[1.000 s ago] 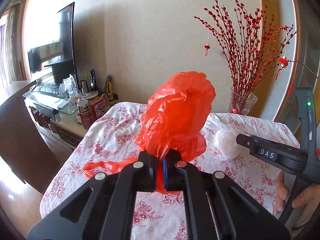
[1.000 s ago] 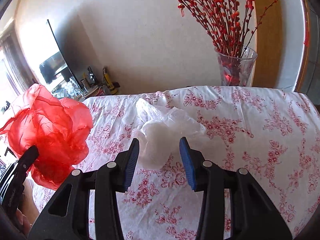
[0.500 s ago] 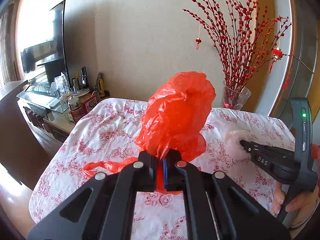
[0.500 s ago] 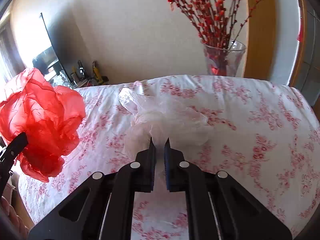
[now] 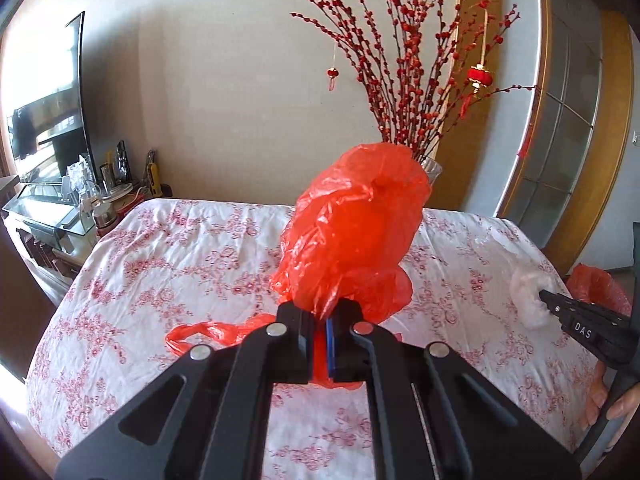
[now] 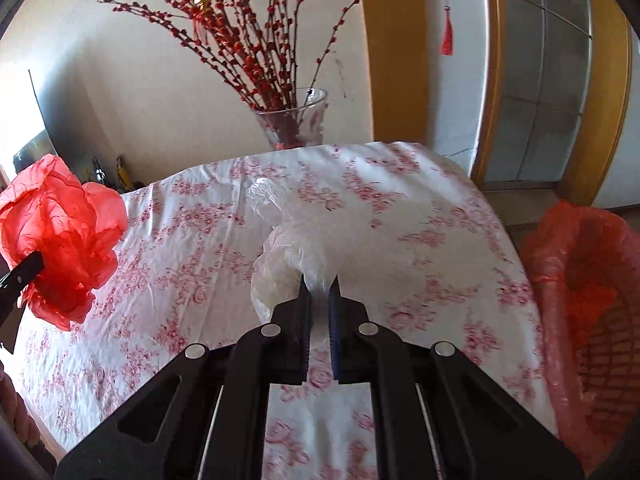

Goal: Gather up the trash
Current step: 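Close the right tool on the white plastic bag while the left tool holds the red bag, then carry the red bag in the left tool and white bag in the right tool over the wastebasket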

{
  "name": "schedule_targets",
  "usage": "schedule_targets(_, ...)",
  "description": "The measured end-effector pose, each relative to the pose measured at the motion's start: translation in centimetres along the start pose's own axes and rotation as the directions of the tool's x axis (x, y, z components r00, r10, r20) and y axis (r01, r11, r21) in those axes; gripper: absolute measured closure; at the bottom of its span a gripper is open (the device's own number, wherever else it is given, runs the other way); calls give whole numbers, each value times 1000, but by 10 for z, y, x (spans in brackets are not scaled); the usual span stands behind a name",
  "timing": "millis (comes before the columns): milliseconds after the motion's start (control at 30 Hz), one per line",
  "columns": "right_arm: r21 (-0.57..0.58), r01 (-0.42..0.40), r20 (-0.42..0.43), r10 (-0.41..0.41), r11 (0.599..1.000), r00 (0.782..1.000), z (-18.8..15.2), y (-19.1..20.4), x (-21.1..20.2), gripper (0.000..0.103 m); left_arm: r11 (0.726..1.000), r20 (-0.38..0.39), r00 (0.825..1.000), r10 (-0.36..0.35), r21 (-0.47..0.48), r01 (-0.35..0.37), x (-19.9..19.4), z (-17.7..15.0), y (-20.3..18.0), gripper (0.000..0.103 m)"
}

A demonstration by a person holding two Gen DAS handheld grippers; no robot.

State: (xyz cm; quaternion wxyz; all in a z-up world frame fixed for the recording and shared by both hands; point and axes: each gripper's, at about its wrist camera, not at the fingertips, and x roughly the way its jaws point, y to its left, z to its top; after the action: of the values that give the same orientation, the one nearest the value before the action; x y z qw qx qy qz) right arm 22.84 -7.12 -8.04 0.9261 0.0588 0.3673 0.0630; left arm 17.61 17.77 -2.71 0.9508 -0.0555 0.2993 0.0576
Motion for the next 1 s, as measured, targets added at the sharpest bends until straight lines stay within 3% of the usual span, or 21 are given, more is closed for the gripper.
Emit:
schedule_targets(600, 120, 86, 80, -96, 989, 992, -17, -77, -76, 95, 986, -11, 991, -134, 101, 134, -12, 2, -94, 97)
schedule_targets(1000, 216, 137, 129, -168, 967, 977, -28, -131, -119, 95, 956, -26, 969, -247, 158, 248, -24, 4, -161, 97)
